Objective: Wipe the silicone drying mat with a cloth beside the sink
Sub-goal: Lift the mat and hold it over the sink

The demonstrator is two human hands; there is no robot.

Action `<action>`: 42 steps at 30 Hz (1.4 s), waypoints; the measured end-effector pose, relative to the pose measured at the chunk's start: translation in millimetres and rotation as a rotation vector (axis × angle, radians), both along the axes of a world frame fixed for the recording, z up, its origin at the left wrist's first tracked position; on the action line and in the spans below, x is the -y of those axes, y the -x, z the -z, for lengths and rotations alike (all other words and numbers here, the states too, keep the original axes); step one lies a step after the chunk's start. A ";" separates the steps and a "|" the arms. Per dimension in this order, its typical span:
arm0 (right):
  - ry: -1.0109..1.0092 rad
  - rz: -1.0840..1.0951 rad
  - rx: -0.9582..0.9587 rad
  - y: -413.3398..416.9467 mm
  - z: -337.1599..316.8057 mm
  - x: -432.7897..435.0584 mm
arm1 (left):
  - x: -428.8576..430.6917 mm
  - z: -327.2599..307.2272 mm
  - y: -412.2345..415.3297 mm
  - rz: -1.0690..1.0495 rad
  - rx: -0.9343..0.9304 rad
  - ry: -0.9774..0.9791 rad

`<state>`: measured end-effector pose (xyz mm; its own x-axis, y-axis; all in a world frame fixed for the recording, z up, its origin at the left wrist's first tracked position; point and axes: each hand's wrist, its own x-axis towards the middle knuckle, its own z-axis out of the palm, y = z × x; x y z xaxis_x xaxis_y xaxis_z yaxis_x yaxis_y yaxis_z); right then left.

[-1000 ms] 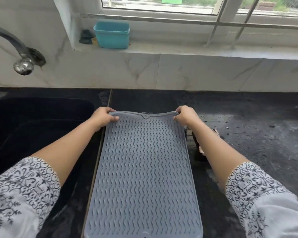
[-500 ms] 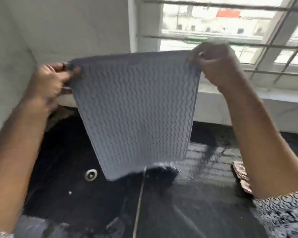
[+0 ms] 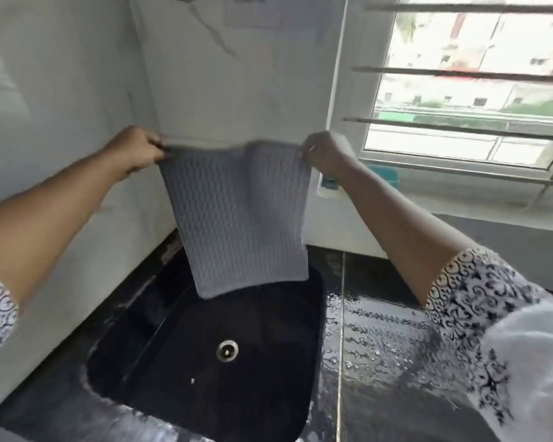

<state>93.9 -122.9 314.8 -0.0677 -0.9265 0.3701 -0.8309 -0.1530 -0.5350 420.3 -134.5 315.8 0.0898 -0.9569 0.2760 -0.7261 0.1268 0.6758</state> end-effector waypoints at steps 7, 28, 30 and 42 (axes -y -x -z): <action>-0.086 0.038 -0.067 -24.4 29.1 1.5 | -0.9 47.8 -22.9 -0.117 0.085 -0.005; -0.076 0.122 -0.143 -33.2 57.3 -30.0 | -27.7 52.9 -17.6 -0.081 0.159 0.009; 0.026 0.206 -0.076 -28.4 51.9 -30.8 | -26.1 51.8 -14.1 -0.090 0.167 0.054; 0.038 0.212 -0.094 32.2 21.7 -58.8 | -47.4 15.7 28.1 -0.090 0.363 0.170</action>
<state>61.8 -64.1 293.1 -0.2227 -0.8805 0.4186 -0.8925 0.0114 -0.4509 392.2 -87.2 300.2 0.0387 -0.8878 0.4586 -0.9268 0.1397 0.3487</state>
